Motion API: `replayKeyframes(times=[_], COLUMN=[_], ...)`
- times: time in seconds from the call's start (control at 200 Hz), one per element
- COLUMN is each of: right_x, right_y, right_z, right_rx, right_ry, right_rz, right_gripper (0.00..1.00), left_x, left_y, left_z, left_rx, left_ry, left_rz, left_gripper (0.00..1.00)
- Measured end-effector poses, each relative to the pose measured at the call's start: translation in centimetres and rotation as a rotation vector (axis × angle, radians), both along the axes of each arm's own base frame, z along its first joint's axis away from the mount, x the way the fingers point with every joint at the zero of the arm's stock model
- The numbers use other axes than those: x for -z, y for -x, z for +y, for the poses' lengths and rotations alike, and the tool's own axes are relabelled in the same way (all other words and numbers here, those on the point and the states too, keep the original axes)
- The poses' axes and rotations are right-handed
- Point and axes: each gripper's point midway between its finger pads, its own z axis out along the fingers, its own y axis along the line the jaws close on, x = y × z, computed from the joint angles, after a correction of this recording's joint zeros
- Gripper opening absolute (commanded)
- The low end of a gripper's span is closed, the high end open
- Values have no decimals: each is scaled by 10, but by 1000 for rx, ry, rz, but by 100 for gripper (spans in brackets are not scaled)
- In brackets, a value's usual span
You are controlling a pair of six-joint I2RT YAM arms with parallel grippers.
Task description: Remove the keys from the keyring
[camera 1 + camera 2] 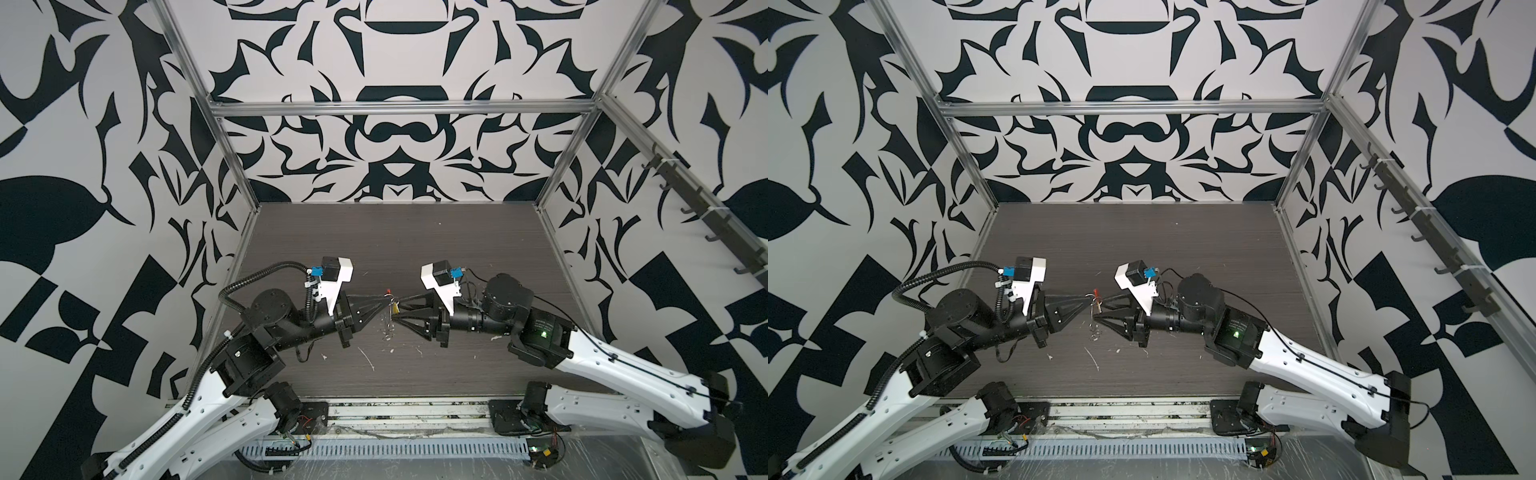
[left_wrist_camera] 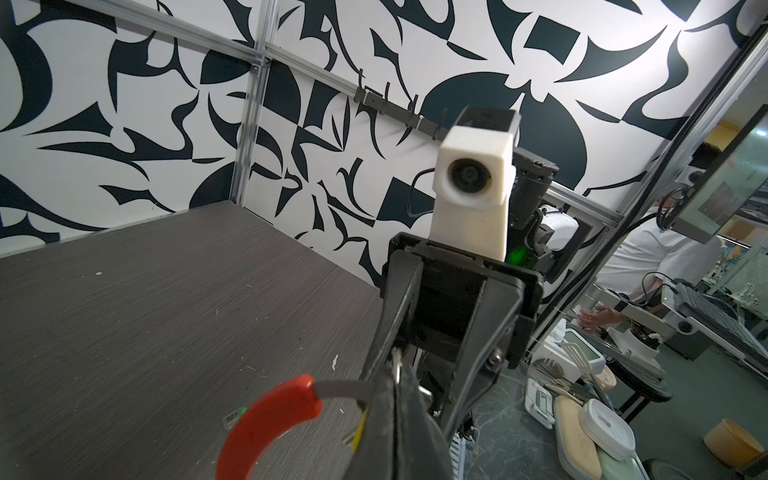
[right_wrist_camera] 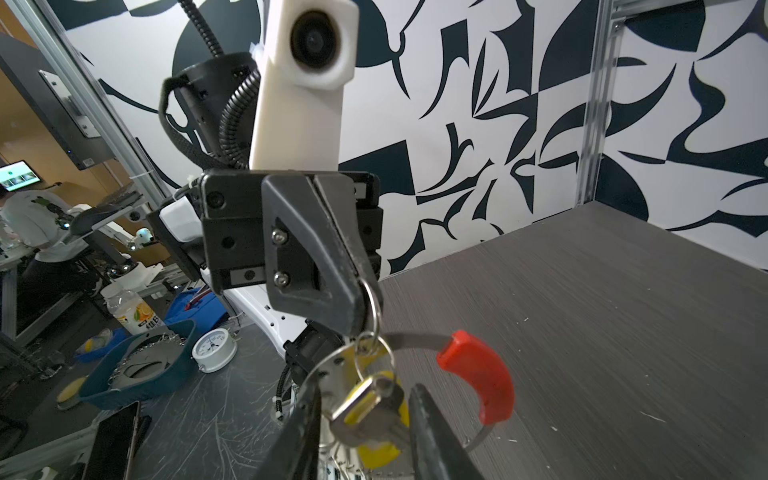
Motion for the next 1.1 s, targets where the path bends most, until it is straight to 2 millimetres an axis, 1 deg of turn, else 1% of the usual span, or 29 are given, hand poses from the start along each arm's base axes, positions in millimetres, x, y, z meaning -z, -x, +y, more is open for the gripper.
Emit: replayKeyframes(times=[0.11, 0.205, 0.31, 0.38, 0.56, 0.71, 0.9, 1.1], right_x=[-4, -3, 1, 3, 3, 6, 14, 17], right_y=[-1, -2, -3, -4, -4, -2, 0, 2], right_z=[0, 1, 0, 0, 0, 1, 8, 15], right_rx=[4, 10, 19, 24, 27, 16, -14, -45], right_ry=[-2, 5, 20, 26, 28, 38, 55, 58], right_rz=[-13, -13, -10, -11, -6, 1, 19, 48], right_gripper=[25, 20, 9, 0, 0, 0, 0, 0], left_x=[1, 1, 0, 0, -2, 1, 2, 4], left_y=[0, 0, 0, 0, 0, -3, -3, -2], left_z=[0, 0, 0, 0, 3, 5, 6, 6], left_rx=[0, 0, 0, -1, -16, -35, -38, -35], left_ry=[-1, -1, 0, 1, 10, 18, 18, 8], left_rz=[3, 3, 3, 1, -6, -11, -17, -32], left_gripper=[0, 0, 0, 0, 0, 0, 0, 0])
